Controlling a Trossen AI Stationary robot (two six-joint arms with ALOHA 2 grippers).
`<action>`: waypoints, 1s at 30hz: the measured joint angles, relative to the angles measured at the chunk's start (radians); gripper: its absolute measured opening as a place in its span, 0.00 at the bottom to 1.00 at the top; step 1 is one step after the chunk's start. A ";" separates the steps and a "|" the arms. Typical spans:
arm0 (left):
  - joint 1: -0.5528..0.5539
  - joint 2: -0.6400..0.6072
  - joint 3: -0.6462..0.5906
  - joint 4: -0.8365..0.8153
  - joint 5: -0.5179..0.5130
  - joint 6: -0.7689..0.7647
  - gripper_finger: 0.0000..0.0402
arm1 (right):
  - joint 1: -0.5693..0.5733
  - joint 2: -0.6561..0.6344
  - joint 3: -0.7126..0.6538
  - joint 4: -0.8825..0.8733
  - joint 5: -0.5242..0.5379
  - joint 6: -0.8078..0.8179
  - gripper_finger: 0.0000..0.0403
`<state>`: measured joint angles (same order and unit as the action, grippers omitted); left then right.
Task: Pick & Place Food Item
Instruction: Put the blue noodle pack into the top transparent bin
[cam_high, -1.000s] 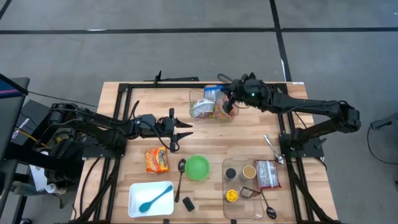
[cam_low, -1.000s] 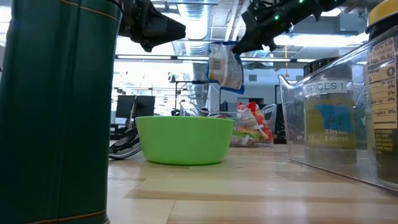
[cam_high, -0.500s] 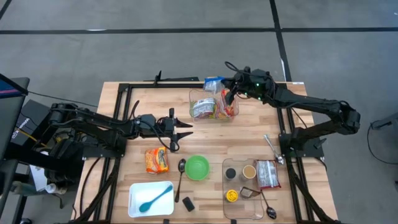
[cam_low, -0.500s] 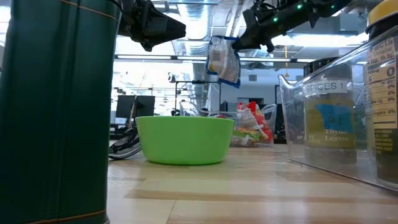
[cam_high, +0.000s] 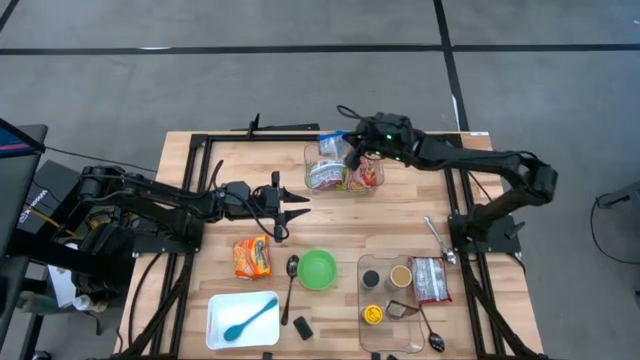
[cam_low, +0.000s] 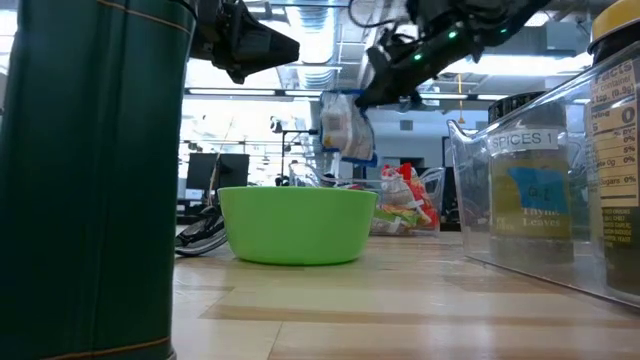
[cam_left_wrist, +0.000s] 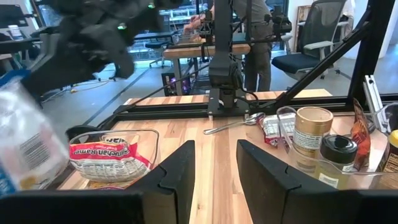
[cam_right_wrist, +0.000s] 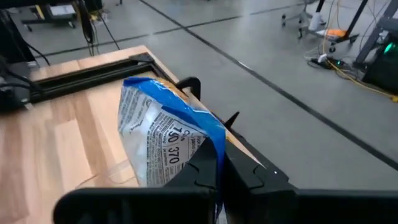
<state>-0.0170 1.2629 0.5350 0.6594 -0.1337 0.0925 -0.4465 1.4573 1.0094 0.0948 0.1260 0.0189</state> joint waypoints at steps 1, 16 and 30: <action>0.000 0.000 0.000 0.000 0.000 0.000 0.28 | 0.000 0.023 0.020 -0.002 0.002 0.000 0.00; 0.000 0.000 0.000 -0.008 0.000 -0.030 0.27 | 0.000 0.168 0.202 -0.311 0.156 -0.080 0.00; 0.000 0.000 0.000 -0.010 0.000 -0.030 0.27 | 0.025 0.159 0.203 -0.495 0.129 -0.074 0.00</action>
<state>-0.0174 1.2629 0.5350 0.6495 -0.1333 0.0624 -0.4219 1.6161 1.2121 -0.3999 0.2546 -0.0556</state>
